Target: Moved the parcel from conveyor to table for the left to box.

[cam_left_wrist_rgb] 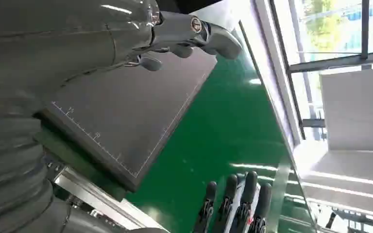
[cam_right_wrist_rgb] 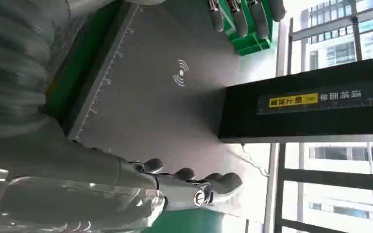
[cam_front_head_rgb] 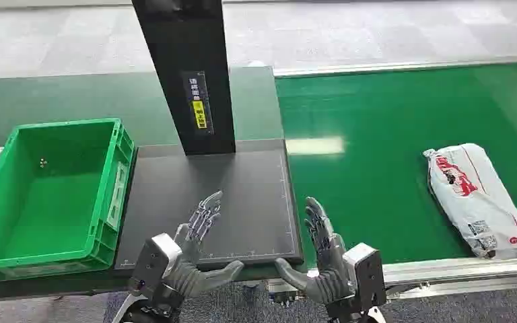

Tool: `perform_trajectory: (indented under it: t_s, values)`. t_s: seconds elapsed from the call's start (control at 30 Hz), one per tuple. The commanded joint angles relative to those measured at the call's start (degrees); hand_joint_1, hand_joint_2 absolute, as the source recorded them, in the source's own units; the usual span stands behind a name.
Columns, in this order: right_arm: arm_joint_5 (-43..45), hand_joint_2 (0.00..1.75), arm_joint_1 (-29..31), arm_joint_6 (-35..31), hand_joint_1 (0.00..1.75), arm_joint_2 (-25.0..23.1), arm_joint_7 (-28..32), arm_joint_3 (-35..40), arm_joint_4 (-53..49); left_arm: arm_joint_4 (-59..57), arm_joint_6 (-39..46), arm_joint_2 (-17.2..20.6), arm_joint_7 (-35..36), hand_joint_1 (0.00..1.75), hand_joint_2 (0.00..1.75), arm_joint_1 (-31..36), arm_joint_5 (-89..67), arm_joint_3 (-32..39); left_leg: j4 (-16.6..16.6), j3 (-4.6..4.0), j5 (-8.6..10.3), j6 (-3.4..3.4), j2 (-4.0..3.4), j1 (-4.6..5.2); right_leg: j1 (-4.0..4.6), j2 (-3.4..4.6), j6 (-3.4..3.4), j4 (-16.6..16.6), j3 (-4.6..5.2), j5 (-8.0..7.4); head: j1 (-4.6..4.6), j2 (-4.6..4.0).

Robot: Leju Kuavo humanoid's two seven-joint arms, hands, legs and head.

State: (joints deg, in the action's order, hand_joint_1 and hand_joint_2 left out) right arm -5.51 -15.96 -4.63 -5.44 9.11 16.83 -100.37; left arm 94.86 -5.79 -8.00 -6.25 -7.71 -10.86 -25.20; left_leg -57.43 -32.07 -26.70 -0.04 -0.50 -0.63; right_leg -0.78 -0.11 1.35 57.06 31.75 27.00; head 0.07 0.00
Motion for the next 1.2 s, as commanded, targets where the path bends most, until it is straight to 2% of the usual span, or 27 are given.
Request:
perform_trajectory:
  t_s: [0.03,1.03,1.2]
  values:
    - [0.3,1.75,0.3,-0.3,0.0,0.7,0.0,0.8,1.2,-1.9,0.0,1.2,0.1,0.0,1.75,0.8,0.1,-0.6,0.1,0.12,0.05,0.02,0.09,0.04,-0.02,-0.04,-0.07,-0.1,-0.13,-0.02,0.0,0.0]
    - [0.5,1.75,1.7,0.5,0.0,0.9,-0.5,0.8,2.2,-0.5,1.1,1.4,0.7,0.0,1.75,0.0,-0.1,-0.6,0.1,0.06,0.01,0.01,-0.01,0.01,-0.01,0.03,-0.04,-0.1,-0.06,-0.02,0.0,0.0]
    - [-1.2,1.75,2.5,-1.3,0.0,0.4,-1.7,-5.8,4.0,0.2,1.2,1.5,0.9,0.0,1.75,-0.3,0.1,-0.1,0.1,0.07,0.02,0.01,0.0,0.01,-0.01,0.02,-0.03,-0.1,-0.07,-0.02,0.0,0.0]
